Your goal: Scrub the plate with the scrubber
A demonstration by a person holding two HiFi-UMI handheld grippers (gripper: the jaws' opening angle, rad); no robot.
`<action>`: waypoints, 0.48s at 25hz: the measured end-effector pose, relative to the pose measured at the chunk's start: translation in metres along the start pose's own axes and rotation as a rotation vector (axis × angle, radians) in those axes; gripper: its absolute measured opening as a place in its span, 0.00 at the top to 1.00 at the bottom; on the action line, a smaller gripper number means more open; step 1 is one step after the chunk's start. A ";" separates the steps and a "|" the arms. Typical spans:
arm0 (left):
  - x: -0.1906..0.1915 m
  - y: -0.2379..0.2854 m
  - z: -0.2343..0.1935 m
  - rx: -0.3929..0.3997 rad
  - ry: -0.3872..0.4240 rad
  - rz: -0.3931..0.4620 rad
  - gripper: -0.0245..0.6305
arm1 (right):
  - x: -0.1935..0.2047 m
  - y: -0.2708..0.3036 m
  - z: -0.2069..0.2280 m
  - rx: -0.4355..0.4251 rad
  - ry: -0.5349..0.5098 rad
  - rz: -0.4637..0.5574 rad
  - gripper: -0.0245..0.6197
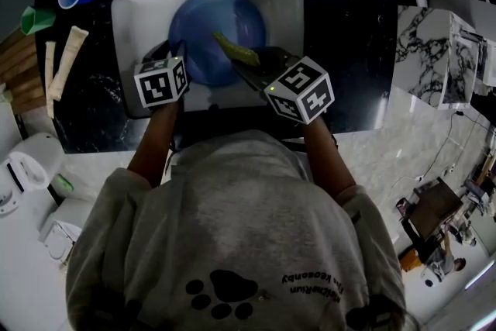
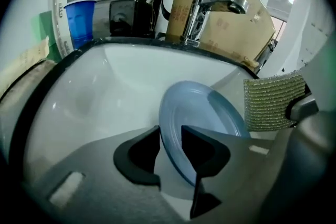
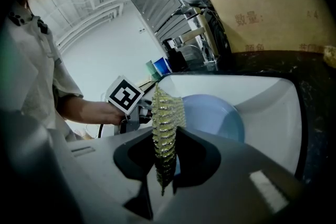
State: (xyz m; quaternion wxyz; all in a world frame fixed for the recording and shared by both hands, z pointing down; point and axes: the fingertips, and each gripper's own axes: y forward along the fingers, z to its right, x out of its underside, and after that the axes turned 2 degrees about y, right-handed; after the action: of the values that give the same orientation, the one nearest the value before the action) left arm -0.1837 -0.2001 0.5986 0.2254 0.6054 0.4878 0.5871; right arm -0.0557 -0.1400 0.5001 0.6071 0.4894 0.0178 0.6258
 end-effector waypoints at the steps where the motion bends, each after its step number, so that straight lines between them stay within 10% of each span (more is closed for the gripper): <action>1: 0.000 0.000 0.000 -0.006 0.015 -0.001 0.76 | 0.000 0.000 0.000 0.002 0.002 0.001 0.85; 12: -0.001 -0.001 0.000 -0.023 0.070 -0.020 0.72 | 0.000 -0.008 0.003 0.034 0.019 0.023 0.85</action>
State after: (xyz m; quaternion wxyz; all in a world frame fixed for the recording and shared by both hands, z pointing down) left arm -0.1838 -0.2008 0.5975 0.2213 0.5769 0.4947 0.6112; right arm -0.0477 -0.1398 0.4967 0.5912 0.4939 0.0288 0.6370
